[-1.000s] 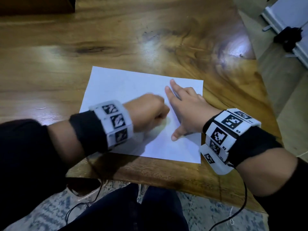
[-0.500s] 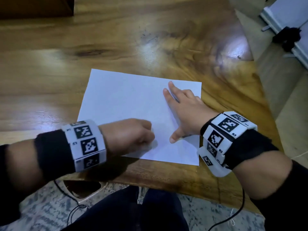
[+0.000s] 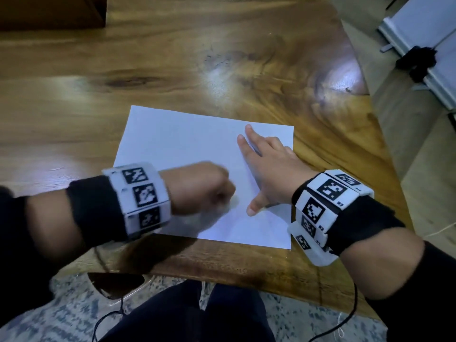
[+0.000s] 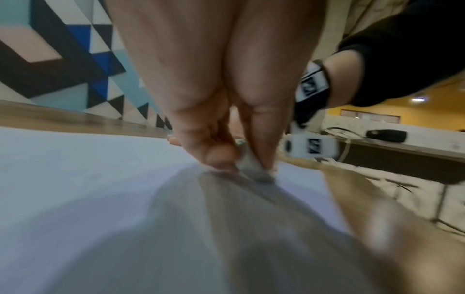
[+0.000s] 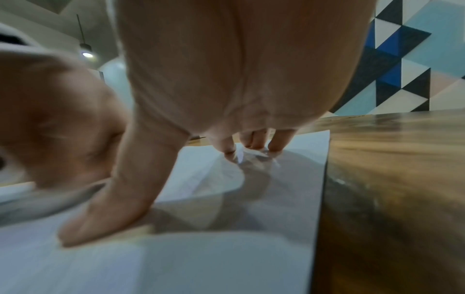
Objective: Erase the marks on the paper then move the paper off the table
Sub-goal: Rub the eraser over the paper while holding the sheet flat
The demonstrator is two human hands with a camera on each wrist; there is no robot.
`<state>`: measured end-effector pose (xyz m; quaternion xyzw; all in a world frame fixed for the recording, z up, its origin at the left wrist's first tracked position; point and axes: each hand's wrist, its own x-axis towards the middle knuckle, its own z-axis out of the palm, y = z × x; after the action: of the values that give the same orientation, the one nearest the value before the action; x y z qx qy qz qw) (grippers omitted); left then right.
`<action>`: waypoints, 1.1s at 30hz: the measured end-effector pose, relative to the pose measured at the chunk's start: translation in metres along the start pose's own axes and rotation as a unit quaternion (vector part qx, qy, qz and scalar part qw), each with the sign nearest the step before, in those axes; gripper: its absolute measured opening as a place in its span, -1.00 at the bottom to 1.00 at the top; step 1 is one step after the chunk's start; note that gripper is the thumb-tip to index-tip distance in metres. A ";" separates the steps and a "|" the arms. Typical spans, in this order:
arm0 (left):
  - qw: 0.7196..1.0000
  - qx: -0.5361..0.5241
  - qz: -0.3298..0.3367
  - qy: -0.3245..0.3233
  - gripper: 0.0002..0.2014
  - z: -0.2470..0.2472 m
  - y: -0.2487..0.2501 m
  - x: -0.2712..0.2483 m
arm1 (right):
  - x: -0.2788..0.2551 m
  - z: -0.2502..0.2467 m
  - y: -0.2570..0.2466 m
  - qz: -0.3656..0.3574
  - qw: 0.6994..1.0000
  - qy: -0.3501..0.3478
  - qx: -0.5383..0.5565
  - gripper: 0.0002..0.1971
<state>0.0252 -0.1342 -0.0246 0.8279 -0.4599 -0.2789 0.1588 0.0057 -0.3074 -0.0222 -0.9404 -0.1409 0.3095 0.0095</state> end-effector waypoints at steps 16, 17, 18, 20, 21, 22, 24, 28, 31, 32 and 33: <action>0.993 -0.004 -0.083 0.078 -0.85 -0.012 0.011 0.030 | -0.001 0.000 0.001 -0.009 1.000 0.010 0.014 0.40; 0.995 0.001 -0.069 0.075 -0.82 -0.008 0.011 0.026 | -0.001 0.000 0.000 -0.009 1.000 0.010 0.014 0.40; 0.997 0.014 -0.040 0.062 -0.76 -0.001 0.014 0.019 | -0.001 0.000 0.000 -0.007 1.000 0.011 0.013 0.41; 1.000 0.010 -0.025 0.013 -0.74 0.019 0.018 0.004 | -0.001 -0.001 0.000 -0.004 1.000 0.010 0.012 0.42; 0.999 0.007 -0.033 0.002 -0.80 0.025 0.020 0.000 | -0.001 -0.001 0.000 -0.003 1.000 0.009 0.012 0.42; 0.998 0.018 -0.050 0.016 -0.82 0.029 0.018 -0.001 | -0.001 -0.001 0.000 -0.004 1.000 0.009 0.015 0.41; 0.997 0.014 -0.068 0.023 -0.79 0.030 0.015 0.001 | -0.003 0.001 0.000 -0.006 0.999 0.012 0.033 0.39; 0.999 -0.009 -0.052 -0.001 -0.90 0.021 0.016 -0.006 | -0.014 0.010 0.002 -0.013 0.997 -0.006 0.071 0.40; 0.995 -0.006 -0.096 0.038 -0.82 0.003 0.014 0.000 | -0.019 0.013 0.003 -0.019 0.999 -0.016 0.047 0.49; 0.993 0.005 -0.106 0.056 -0.81 -0.004 0.012 0.005 | -0.019 0.013 0.002 -0.018 0.999 -0.017 0.037 0.50; 0.991 0.006 -0.114 0.076 -0.78 -0.008 0.009 0.011 | -0.019 0.012 0.001 -0.017 0.999 -0.019 0.029 0.51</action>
<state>0.0284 -0.1478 -0.0172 0.8945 -0.3512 -0.2290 0.1554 -0.0156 -0.3145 -0.0215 -0.9311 -0.1484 0.3308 0.0399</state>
